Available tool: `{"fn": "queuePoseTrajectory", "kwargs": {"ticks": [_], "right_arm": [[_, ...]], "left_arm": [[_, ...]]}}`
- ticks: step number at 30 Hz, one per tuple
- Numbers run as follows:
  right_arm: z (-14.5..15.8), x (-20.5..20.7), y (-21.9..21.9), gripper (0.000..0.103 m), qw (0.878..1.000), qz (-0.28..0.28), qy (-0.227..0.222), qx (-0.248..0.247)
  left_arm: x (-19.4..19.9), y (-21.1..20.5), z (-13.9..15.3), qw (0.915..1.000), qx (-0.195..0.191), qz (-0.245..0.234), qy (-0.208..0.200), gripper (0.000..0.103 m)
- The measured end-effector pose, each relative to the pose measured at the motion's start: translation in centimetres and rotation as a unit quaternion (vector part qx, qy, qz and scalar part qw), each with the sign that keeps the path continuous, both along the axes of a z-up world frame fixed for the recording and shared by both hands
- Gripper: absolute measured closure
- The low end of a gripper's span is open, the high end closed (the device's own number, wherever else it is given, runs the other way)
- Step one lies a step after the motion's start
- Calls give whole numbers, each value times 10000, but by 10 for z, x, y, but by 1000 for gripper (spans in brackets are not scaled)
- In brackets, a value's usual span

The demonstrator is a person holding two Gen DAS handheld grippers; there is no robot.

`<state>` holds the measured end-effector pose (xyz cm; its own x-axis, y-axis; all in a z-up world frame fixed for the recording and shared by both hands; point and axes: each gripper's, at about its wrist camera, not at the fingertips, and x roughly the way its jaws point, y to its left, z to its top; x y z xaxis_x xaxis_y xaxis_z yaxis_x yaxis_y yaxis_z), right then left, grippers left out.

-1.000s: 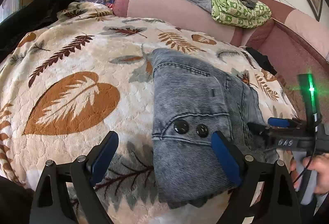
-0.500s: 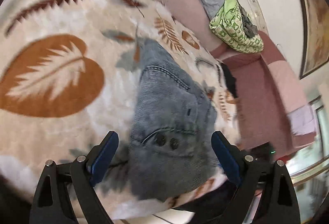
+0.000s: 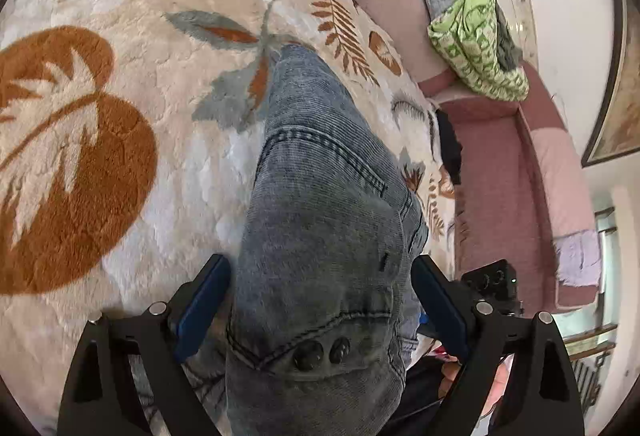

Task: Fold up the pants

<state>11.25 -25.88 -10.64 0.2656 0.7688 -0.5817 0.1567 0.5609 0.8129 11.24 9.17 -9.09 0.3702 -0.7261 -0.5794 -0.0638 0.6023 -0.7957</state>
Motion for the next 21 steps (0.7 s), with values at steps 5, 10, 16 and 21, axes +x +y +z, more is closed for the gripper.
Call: {"fn": "queuePoseTrajectory", "kwargs": {"ticks": [5, 10, 16, 21], "right_arm": [[-1, 2, 7, 44, 9988, 45, 93, -485], [-10, 8, 7, 45, 9988, 20, 193, -458], [10, 0, 27, 71, 9922, 282, -172, -1200], [29, -5, 33, 76, 9892, 296, -475, -1354]], "left_arm": [[-2, 2, 2, 9999, 21, -62, -98, 26], [0, -3, -1, 9985, 500, -171, -173, 48], [-10, -17, 12, 9886, 1370, -262, -562, 70], [-24, -29, 34, 9735, 1980, -352, -1093, 76]]}}
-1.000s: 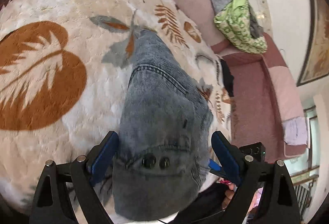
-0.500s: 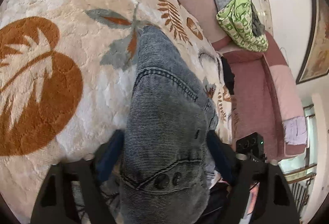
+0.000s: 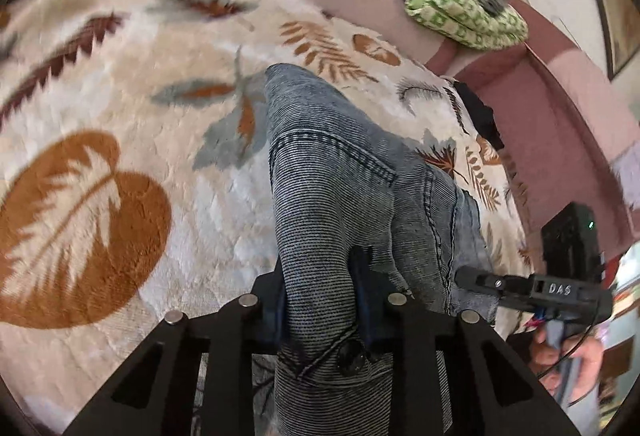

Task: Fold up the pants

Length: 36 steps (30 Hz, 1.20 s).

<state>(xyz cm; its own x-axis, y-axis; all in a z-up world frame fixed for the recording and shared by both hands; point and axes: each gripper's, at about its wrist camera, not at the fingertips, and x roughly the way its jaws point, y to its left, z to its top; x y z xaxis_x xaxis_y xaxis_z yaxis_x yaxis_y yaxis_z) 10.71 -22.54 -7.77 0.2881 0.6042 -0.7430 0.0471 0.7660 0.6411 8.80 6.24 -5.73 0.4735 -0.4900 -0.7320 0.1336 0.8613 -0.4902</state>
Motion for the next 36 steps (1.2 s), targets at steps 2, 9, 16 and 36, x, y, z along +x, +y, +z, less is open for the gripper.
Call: {"fn": "queuePoseTrajectory", "kwargs": {"ticks": [2, 9, 16, 36], "right_arm": [[12, -3, 3, 76, 9997, 91, -204, -82], [49, 6, 15, 80, 9975, 207, -669, -89], [69, 11, 21, 80, 9951, 271, -927, -212], [107, 34, 36, 80, 9903, 380, -1267, -420]], "left_arm": [[-6, -4, 12, 9995, 169, -70, -249, 76], [-6, -9, 51, 9937, 647, 16, -916, 76], [-3, -9, 70, 9892, 847, 133, -1191, 76], [12, -5, 96, 9823, 920, 285, -1607, 76]]}}
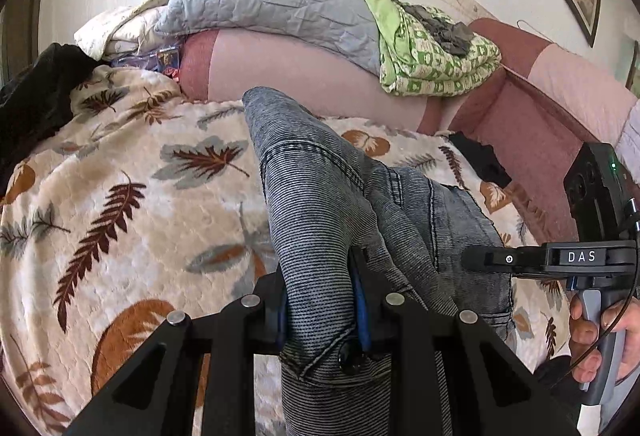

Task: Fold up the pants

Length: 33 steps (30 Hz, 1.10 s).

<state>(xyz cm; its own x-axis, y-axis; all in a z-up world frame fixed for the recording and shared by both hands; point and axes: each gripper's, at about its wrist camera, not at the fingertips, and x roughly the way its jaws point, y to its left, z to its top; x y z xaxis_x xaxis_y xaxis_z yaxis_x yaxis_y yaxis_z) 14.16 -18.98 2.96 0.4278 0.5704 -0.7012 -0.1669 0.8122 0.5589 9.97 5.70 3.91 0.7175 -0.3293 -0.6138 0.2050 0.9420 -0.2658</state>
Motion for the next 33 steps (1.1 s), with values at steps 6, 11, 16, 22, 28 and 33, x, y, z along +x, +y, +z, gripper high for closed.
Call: {"fn": "queuePoseTrajectory", "kwargs": {"ticks": [6, 11, 16, 22, 28, 33], "right_arm": [[11, 27, 5, 80, 9998, 12, -192, -108], [-17, 60, 8, 80, 9999, -8, 6, -143], [-90, 81, 19, 56, 9922, 12, 804, -949], [-57, 42, 8, 47, 9939, -171, 63, -1088], [-96, 24, 32, 30, 9768, 274, 354, -2093], [-71, 7, 21, 29, 9813, -13, -72, -1924]], "left_arm": [[18, 6, 4, 9996, -137, 29, -226, 76], [46, 11, -23, 9997, -207, 138, 23, 75], [77, 21, -99, 9875, 138, 673, 1420, 36], [37, 43, -56, 9895, -201, 1128, 879, 26], [21, -12, -81, 9848, 1231, 752, 965, 17], [8, -9, -57, 9861, 1125, 1026, 667, 17]]}}
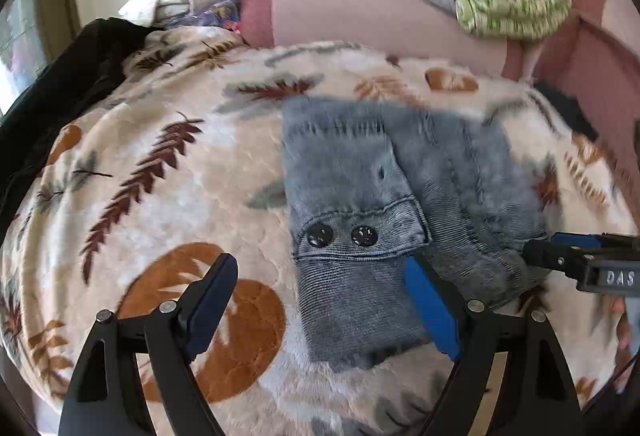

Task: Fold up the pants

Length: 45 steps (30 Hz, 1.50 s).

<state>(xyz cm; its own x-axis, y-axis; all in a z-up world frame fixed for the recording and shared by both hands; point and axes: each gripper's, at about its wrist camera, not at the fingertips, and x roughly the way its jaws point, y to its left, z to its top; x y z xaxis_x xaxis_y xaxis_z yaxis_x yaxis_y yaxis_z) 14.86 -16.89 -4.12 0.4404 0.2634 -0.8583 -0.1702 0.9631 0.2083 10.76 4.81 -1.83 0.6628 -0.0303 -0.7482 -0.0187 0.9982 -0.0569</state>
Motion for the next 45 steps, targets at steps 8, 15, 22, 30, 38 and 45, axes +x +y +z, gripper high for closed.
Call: {"fn": "queuePoseTrajectory", "kwargs": {"ticks": [8, 15, 22, 30, 38, 45], "right_arm": [[-28, -4, -1, 19, 9993, -119, 209, -303], [20, -51, -11, 17, 9981, -96, -571, -190], [33, -91, -10, 16, 9947, -164, -1011, 3], [18, -111, -13, 15, 9915, -43, -1303, 6], [-3, -118, -14, 15, 9908, 166, -1344, -9], [4, -120, -24, 15, 9887, 91, -1491, 139]], "left_arm": [[-5, -1, -7, 9996, 136, 207, 166, 14], [-20, 0, 16, 9997, -34, 234, 14, 14], [-40, -9, 23, 9998, 58, 191, -17, 14], [-56, -10, 23, 9990, 223, 394, -8, 14], [-61, -19, 20, 9981, 343, 499, 145, 14], [-57, -42, 35, 9992, 80, 402, 15, 14]]}}
